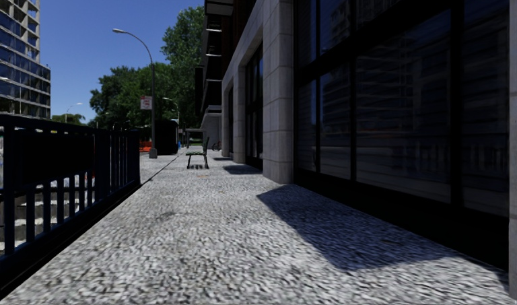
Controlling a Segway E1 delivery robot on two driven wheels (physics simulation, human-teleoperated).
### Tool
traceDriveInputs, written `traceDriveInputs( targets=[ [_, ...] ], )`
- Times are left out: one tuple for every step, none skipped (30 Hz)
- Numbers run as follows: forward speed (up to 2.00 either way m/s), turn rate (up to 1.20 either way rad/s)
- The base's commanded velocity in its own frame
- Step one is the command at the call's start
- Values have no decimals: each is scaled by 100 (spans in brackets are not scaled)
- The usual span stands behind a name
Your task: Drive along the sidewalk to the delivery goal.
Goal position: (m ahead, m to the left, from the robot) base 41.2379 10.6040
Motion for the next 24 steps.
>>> traceDriveInputs(
  targets=[
    [195, 85],
    [195, 85],
    [195, 85],
    [195, 76],
    [195, 54],
    [195, 54],
    [195, 45],
    [195, 43],
    [195, 34],
    [195, 34],
    [195, 13],
    [195, 2],
    [195, 0],
    [195, 0],
    [195, 0],
    [195, 0],
    [195, 0],
    [195, 0],
    [195, 0],
    [195, 0],
    [195, 0],
    [195, 0],
    [195, 0],
    [195, 0]
  ],
)
